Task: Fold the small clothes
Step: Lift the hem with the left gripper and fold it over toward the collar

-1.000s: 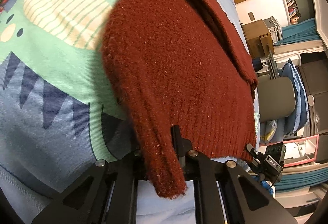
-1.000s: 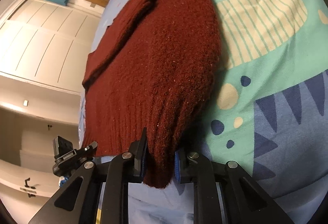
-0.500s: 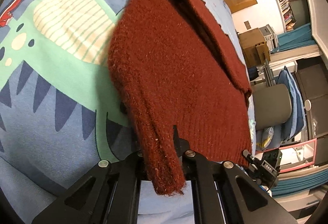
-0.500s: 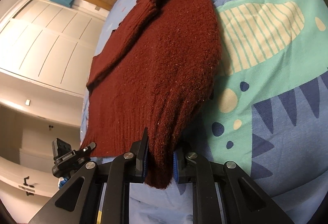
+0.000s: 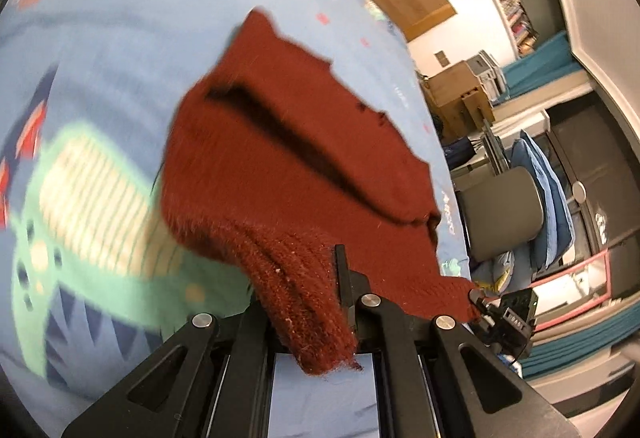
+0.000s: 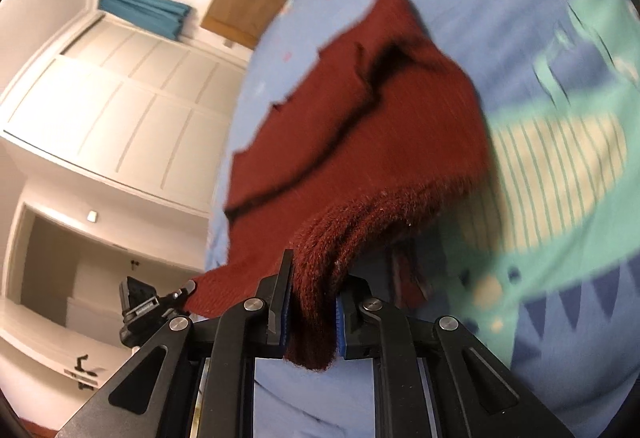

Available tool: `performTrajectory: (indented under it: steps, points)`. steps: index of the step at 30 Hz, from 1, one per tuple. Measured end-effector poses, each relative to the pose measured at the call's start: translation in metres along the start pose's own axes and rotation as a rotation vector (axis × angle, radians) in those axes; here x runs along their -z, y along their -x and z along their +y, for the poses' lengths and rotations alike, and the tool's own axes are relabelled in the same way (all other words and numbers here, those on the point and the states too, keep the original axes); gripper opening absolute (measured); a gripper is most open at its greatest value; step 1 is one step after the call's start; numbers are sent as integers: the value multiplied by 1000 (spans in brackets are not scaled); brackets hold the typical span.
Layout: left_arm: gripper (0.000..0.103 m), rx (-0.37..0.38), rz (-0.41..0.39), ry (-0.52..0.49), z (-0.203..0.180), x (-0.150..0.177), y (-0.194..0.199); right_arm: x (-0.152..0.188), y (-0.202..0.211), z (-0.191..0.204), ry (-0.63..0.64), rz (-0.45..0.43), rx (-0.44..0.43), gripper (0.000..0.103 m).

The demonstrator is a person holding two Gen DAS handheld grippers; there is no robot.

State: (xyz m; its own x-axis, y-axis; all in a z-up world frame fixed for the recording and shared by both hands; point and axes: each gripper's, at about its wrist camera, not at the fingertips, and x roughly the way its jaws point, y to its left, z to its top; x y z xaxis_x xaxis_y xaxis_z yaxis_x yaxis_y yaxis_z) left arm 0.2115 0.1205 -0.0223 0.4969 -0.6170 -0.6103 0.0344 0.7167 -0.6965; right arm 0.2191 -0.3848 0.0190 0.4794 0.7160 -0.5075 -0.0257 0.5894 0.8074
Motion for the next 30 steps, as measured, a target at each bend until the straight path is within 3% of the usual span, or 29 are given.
performTrajectory:
  steps: [6, 12, 17, 26, 30]
  points:
    - [5, -7, -49, -88, -33, -55, -6, -57, -5, 33, 68, -76, -12, 16]
    - [5, -67, -68, -107, -39, -97, -45, -114, -27, 46, 82, -137, 24, 16]
    - [5, -147, -46, -72, -24, -126, -94, -150, -56, 31, 38, -150, 82, 16]
    - [7, -281, 40, 1, 21, -158, -157, -178, -97, -8, -16, -117, 199, 19]
    - [8, -289, 46, 35, 35, -168, -166, -186, -111, -20, -31, -106, 239, 25]
